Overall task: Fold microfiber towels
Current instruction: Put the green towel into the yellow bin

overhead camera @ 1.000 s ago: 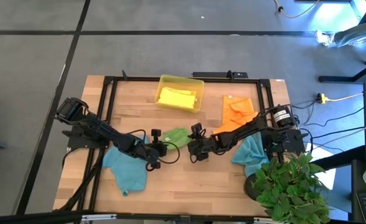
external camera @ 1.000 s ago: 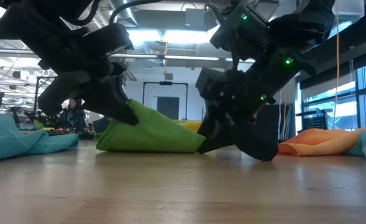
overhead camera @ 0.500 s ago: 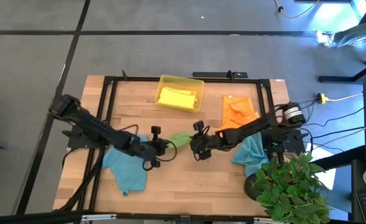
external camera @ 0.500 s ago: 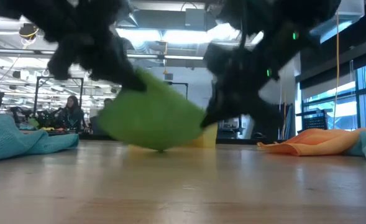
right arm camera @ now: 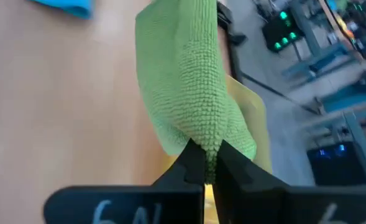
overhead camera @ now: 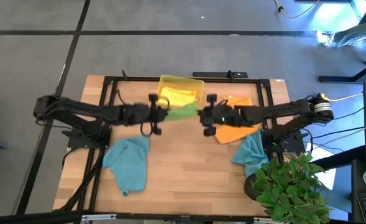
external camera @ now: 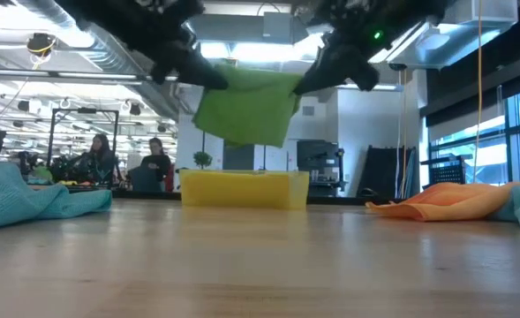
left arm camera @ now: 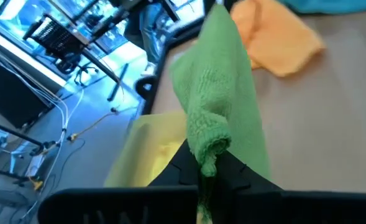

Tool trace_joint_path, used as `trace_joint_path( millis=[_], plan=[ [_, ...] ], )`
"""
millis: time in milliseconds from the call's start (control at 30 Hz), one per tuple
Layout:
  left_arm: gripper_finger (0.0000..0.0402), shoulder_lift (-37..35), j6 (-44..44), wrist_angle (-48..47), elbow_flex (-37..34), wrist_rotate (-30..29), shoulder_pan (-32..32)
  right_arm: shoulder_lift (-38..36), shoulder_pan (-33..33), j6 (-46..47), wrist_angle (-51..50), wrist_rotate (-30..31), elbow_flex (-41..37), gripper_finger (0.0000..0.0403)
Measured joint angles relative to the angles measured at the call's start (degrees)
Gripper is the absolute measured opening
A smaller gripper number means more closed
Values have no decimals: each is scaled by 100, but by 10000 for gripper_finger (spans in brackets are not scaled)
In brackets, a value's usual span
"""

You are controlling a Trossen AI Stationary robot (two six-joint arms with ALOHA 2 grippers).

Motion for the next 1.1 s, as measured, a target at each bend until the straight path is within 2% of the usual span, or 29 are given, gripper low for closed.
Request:
trace_joint_path(
  millis=[200,333,633,967,1100],
  plan=[
    [0,112,795,591,0,1510,1616,90,-1047,-47,323,-693,7,9],
    [0,426,983,1091,0,2676,2510,185,-1554,-185,677,-1078,10,9],
    [0,1551,1424,2269,83,4005,3657,663,-2290,-350,1130,-1594,13,8],
    [0,2947,1424,2224,1231,4179,4223,1553,-2967,-738,1995,-1627,13,8],
    [0,3306,1463,1793,1635,4225,4349,1776,-3166,-757,2143,-1772,13,8]
  ],
)
